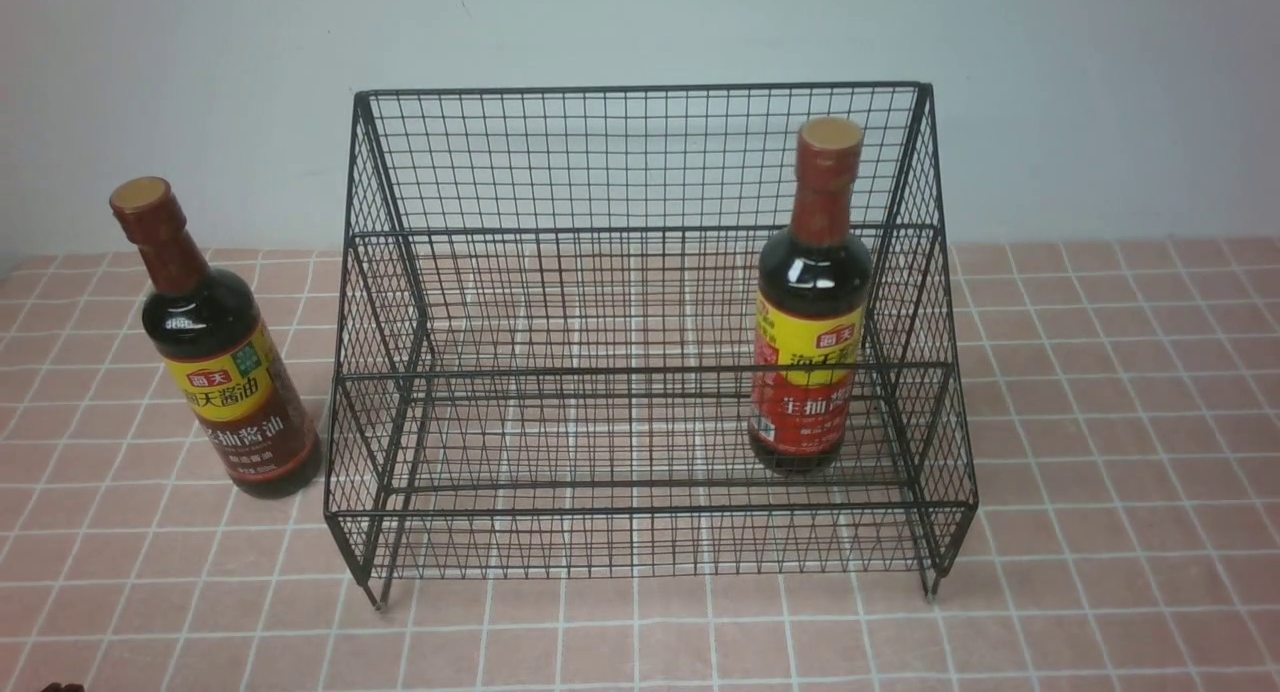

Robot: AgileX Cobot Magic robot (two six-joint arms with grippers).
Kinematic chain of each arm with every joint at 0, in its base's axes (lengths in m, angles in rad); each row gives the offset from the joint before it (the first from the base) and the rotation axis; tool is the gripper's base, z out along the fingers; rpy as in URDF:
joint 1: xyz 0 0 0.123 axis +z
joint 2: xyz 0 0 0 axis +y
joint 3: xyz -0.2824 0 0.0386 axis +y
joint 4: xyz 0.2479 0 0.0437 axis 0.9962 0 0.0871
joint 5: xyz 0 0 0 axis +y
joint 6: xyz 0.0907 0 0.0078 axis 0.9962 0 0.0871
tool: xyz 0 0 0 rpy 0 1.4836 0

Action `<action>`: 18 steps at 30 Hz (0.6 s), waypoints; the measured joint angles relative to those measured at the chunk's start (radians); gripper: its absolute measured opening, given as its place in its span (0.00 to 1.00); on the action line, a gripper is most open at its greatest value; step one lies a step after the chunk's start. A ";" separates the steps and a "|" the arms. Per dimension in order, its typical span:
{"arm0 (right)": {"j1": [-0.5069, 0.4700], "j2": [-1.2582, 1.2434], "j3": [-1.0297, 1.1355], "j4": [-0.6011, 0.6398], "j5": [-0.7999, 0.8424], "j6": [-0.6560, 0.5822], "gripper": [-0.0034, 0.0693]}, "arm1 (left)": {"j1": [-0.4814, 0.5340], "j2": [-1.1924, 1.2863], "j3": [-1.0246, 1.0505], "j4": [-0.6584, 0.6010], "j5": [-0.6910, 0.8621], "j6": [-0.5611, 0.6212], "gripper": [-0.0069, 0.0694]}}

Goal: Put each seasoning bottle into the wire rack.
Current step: Use the left arm to grab the condiment bottle closest to it

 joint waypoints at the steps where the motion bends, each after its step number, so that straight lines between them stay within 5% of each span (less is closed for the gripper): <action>1: -0.004 -0.016 0.010 0.000 -0.011 -0.006 0.04 | 0.000 0.000 0.000 0.000 0.000 0.000 0.08; 18: -0.005 -0.076 0.025 -0.011 -0.029 -0.020 0.04 | 0.000 0.000 0.000 0.000 0.000 0.000 0.08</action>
